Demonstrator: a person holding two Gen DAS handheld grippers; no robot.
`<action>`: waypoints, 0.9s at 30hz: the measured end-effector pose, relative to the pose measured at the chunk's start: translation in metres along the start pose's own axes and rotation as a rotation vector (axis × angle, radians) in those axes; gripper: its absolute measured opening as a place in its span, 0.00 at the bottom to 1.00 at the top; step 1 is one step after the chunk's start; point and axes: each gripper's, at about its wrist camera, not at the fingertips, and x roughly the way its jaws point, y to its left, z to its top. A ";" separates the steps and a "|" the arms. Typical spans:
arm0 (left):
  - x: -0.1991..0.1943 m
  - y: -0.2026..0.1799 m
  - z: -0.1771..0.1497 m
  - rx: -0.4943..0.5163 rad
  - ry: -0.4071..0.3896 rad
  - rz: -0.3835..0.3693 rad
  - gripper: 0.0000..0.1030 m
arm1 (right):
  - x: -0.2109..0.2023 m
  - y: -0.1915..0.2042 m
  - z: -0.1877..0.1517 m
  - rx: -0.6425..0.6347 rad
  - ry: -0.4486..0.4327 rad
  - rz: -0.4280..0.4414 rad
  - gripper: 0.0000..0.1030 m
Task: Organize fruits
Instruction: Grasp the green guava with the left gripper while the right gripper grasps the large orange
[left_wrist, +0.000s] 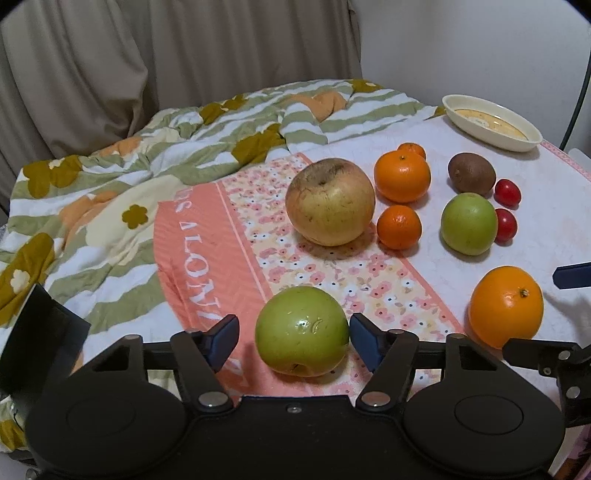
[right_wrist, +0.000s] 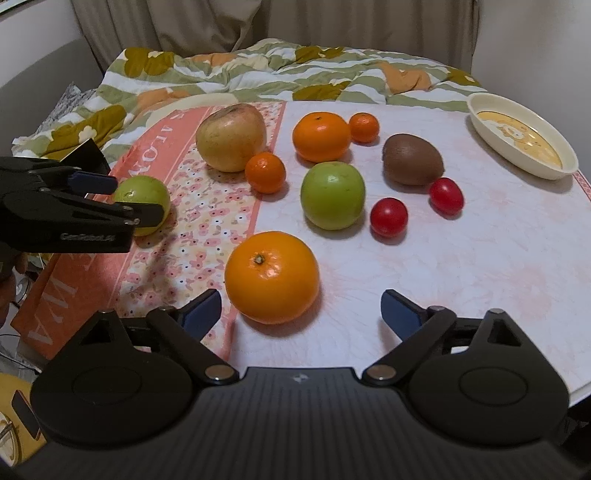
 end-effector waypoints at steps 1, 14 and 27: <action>0.002 0.000 0.000 -0.002 0.003 -0.004 0.63 | 0.001 0.000 0.001 -0.002 0.002 0.003 1.00; -0.001 -0.003 -0.003 -0.025 0.013 0.003 0.58 | 0.016 0.006 0.009 -0.045 0.006 0.060 0.87; -0.017 -0.007 -0.011 -0.068 0.000 -0.014 0.58 | 0.019 0.008 0.011 -0.082 0.000 0.068 0.73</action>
